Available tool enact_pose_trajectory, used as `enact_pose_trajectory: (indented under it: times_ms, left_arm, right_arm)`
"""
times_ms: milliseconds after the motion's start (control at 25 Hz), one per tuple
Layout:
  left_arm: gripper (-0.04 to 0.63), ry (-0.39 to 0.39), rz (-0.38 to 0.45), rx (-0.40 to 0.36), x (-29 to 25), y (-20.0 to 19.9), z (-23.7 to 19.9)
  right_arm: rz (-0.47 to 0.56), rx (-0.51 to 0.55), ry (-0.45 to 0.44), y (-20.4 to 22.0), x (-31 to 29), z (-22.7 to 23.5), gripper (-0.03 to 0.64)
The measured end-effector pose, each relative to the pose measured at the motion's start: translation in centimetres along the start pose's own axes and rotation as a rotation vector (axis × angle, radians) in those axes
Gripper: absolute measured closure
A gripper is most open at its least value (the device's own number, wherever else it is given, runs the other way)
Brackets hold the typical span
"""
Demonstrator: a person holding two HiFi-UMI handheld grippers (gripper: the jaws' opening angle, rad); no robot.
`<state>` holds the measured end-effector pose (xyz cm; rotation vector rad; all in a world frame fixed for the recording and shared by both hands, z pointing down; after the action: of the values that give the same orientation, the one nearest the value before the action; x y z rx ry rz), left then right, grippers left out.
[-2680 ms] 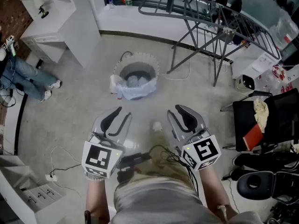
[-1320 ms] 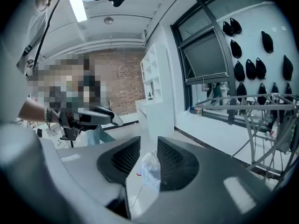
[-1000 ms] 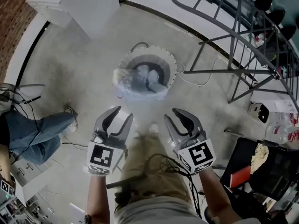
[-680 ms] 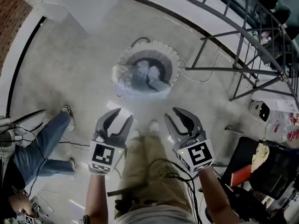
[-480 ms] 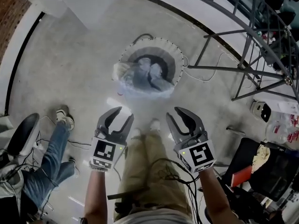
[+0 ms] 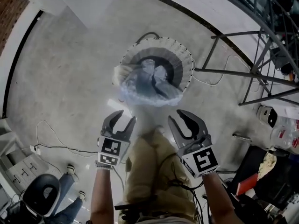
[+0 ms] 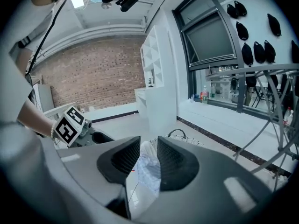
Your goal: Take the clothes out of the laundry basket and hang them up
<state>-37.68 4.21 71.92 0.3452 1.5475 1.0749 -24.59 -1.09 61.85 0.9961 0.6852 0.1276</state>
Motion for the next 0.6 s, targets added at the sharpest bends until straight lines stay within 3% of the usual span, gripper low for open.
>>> enact_pose_trajectory:
  times_ms: [120, 600]
  left_arm:
    - [0.414, -0.008, -0.018, 0.031, -2.7, 2.9, -0.1]
    - [0.396, -0.006, -0.099, 0.079, -12.3, 15.6, 0.1]
  right_arm:
    - [-0.032, 0.019, -0.004, 1.6, -1.3, 0.9, 0.517]
    - [0.068, 0.066, -0.039, 7.2, -6.5, 4.3, 0.515]
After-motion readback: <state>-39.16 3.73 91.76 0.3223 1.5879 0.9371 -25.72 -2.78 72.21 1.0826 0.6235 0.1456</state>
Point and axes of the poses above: the fingertips, and each gripper's own axes: x backward along the fingers, z to its right, y out of its underside, the point moved 1 cm from there along x, backward along the fingers, and after that the axes turned 15 degrees about -x, right-handed, at the moved point
